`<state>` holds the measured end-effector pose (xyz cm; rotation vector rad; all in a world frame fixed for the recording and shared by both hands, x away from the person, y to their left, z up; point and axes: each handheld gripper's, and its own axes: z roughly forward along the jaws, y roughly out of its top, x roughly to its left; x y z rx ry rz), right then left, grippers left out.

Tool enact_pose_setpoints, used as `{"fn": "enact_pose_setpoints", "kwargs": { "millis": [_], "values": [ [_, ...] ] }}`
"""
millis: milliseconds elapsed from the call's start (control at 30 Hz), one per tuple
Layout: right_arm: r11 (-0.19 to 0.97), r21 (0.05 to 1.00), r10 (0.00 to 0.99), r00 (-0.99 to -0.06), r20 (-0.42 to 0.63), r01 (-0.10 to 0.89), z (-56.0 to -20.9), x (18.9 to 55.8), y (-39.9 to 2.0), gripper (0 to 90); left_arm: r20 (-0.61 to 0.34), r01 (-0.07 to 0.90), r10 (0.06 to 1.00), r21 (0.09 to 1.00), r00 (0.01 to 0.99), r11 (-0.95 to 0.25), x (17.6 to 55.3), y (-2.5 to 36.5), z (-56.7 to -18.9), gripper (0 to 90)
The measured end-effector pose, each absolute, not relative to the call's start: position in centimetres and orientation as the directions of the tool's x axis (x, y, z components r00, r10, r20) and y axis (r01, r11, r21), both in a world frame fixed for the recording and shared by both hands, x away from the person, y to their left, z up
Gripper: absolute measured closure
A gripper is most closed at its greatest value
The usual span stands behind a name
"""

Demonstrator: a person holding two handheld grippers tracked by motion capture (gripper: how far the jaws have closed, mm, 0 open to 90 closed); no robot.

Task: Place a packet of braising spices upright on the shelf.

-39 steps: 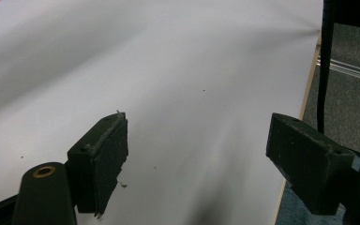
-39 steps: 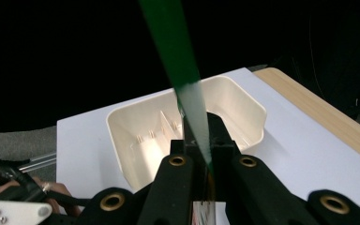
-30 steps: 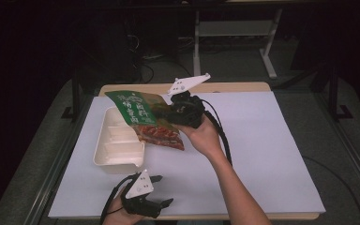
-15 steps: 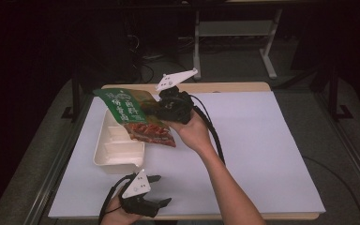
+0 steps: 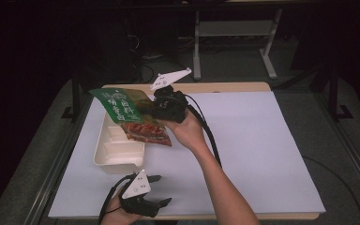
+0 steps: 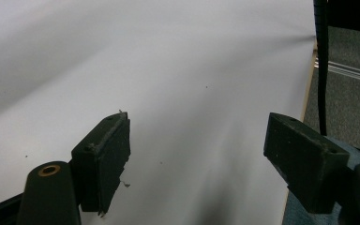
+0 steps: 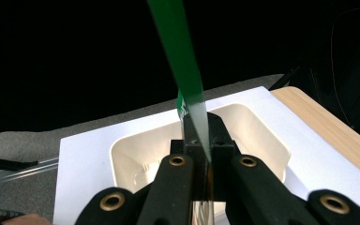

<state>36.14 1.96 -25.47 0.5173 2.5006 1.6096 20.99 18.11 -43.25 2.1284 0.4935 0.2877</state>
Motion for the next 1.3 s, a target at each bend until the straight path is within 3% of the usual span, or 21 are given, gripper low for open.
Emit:
{"fn": "enact_pose_setpoints", "kwargs": {
  "millis": [1300],
  "values": [
    [0.373,0.906,0.254,-0.961,0.109,0.202,-27.2,36.5,8.4,89.3,0.004,0.243,0.438,0.827,0.899,-0.506,21.0,18.2,-43.4,21.8]
  ]
}}
